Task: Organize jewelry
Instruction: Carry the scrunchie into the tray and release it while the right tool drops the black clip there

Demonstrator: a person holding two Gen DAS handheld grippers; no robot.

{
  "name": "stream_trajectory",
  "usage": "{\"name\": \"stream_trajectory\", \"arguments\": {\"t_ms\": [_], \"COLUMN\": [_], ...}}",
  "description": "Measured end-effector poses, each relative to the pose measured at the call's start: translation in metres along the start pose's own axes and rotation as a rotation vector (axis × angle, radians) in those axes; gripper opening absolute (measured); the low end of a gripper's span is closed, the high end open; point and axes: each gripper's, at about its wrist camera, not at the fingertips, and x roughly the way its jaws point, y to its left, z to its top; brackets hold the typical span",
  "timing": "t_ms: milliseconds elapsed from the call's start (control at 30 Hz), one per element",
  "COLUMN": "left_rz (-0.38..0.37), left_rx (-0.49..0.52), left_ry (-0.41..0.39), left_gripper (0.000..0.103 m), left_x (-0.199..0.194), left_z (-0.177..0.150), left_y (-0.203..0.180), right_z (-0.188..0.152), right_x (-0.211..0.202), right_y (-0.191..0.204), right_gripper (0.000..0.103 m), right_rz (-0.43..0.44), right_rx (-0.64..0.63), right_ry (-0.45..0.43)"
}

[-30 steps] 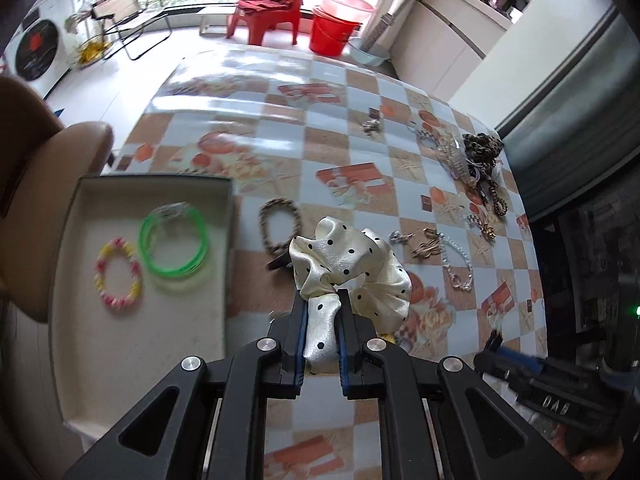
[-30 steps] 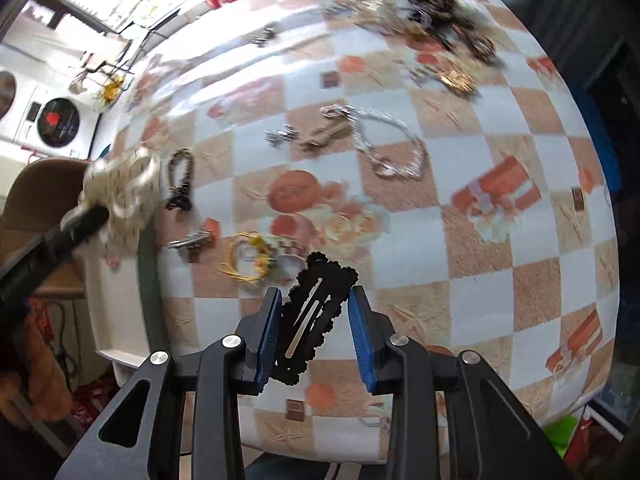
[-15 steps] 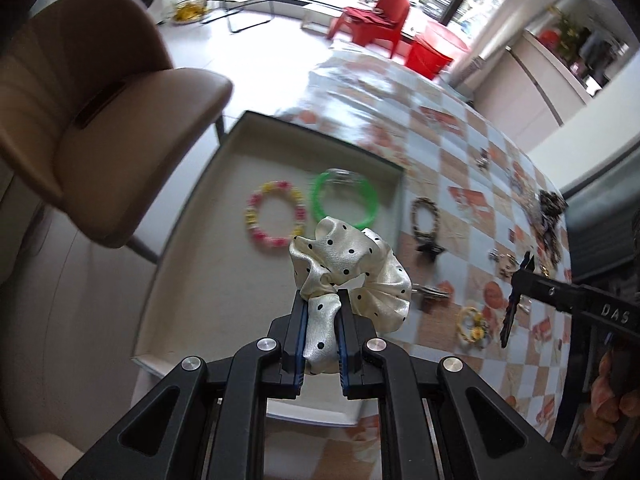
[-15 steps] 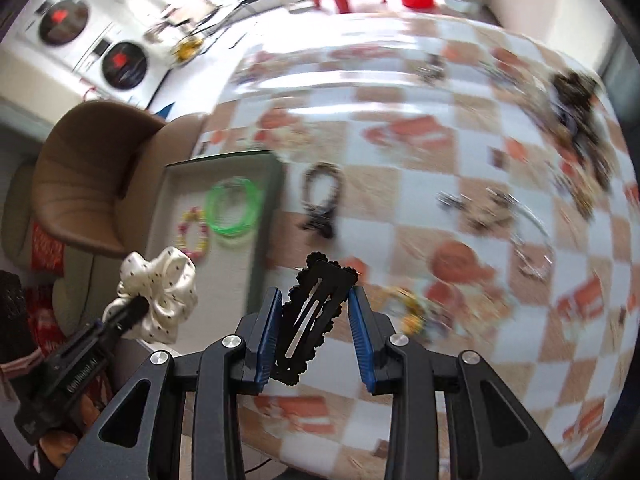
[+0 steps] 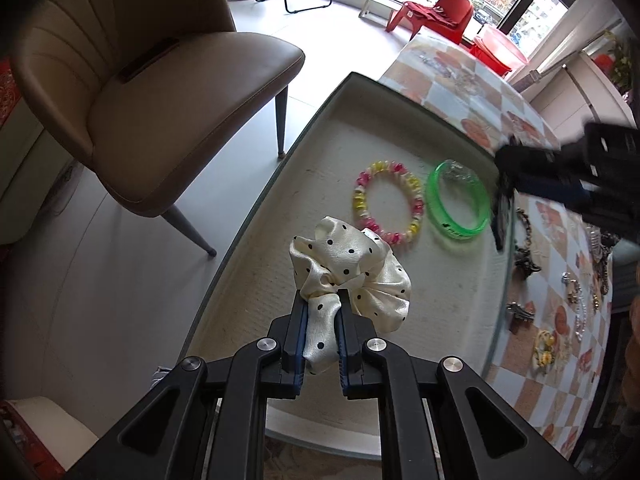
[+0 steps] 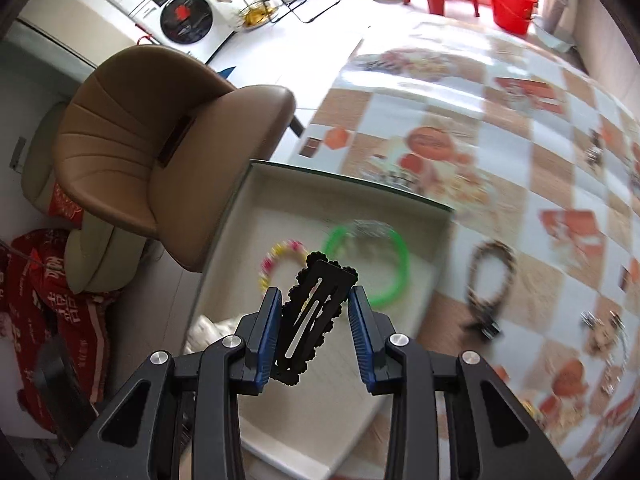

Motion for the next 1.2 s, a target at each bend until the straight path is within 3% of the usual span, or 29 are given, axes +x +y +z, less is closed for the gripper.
{"name": "stream_trajectory", "arguments": {"t_ms": [500,567,633,900,1000,1033,1067,1100,1133,1200], "left_rz": [0.107,0.133,0.163,0.189,0.191,0.194,0.196,0.204,0.211,0.218], "left_rx": [0.060,0.075,0.090,0.111,0.108,0.109,0.108,0.105,0.103,0.117], "left_ry": [-0.015,-0.025,-0.058,-0.059,-0.061,-0.062,-0.062,-0.072,-0.090,-0.104], "left_gripper": [0.017,0.041,0.058,0.059,0.059,0.063,0.085,0.095,0.100,0.100], "left_x": [0.019,0.018,0.013,0.009,0.006,0.004,0.003,0.000,-0.003,-0.008], "left_z": [-0.008,-0.010,-0.013,-0.013,-0.013,-0.013,-0.013,-0.013,-0.014,-0.014], "left_y": [-0.005,-0.008,-0.010,-0.010,-0.010,-0.010,-0.010,-0.010,-0.010,-0.011], "right_z": [0.041,0.040,0.038,0.037,0.038,0.038,0.038,0.037,0.037,0.034], "right_x": [0.084,0.090,0.094,0.099,0.095,0.092,0.089,0.086,0.083,0.073], "right_y": [0.008,0.008,0.009,0.008,0.009,0.009,0.009,0.009,0.009,0.009], "right_gripper": [0.037,0.037,0.038,0.041,0.057,0.061,0.062,0.062,0.062,0.063], "right_rz": [0.024,0.014,-0.002,-0.001,0.020,0.024,0.032,0.042,0.049,0.066], "right_rx": [0.094,0.090,0.082,0.073,0.072,0.072,0.073,0.075,0.076,0.078], "right_ry": [0.033,0.041,0.044,0.062,0.057,0.053,0.050,0.050,0.050,0.042]}}
